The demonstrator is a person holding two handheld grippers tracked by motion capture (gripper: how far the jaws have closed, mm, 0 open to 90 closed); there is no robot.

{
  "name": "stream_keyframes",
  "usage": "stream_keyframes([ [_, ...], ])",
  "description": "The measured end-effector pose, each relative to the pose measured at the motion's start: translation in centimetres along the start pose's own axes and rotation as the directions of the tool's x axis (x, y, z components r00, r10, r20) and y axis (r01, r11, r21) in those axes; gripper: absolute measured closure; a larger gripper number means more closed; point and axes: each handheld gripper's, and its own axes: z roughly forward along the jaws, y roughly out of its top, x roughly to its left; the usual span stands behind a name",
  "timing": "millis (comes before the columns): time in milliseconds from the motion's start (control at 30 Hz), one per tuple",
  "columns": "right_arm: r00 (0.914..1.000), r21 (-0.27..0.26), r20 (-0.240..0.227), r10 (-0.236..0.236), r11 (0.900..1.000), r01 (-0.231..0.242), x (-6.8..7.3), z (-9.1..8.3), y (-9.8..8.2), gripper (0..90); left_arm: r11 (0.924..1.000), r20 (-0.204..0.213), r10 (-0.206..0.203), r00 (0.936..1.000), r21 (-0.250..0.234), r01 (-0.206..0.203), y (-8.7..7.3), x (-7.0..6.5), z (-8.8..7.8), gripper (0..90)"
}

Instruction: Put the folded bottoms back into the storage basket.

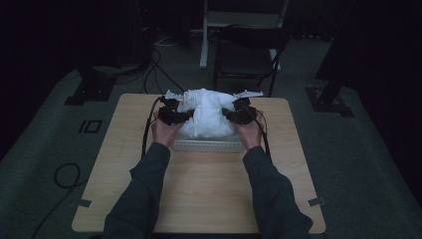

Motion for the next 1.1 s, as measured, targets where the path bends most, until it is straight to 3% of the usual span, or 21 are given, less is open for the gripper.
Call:
stream_keyframes([
  [567, 0.9996, 0.032, 0.026, 0.003, 0.999, -0.004, -0.2, 1.5, -0.3, 66.2, 0.9992, -0.027, -0.018, 0.9995, 0.036, 0.019, -0.2, 0.4, 1.5, 55.4],
  [800, 0.9992, 0.057, 0.031, 0.024, 0.998, -0.025, -0.3, 2.2, -0.6, 66.2, 0.9959, -0.045, -0.029, 0.9985, 0.084, 0.033, -0.3, 0.4, 2.5, 55.3],
  [1100, 0.9984, 0.116, 0.036, 0.045, 0.992, -0.048, -0.5, 3.4, -1.3, 66.0, 0.9860, -0.088, -0.025, 0.9958, 0.162, 0.039, -0.7, 0.0, 3.7, 55.2],
])
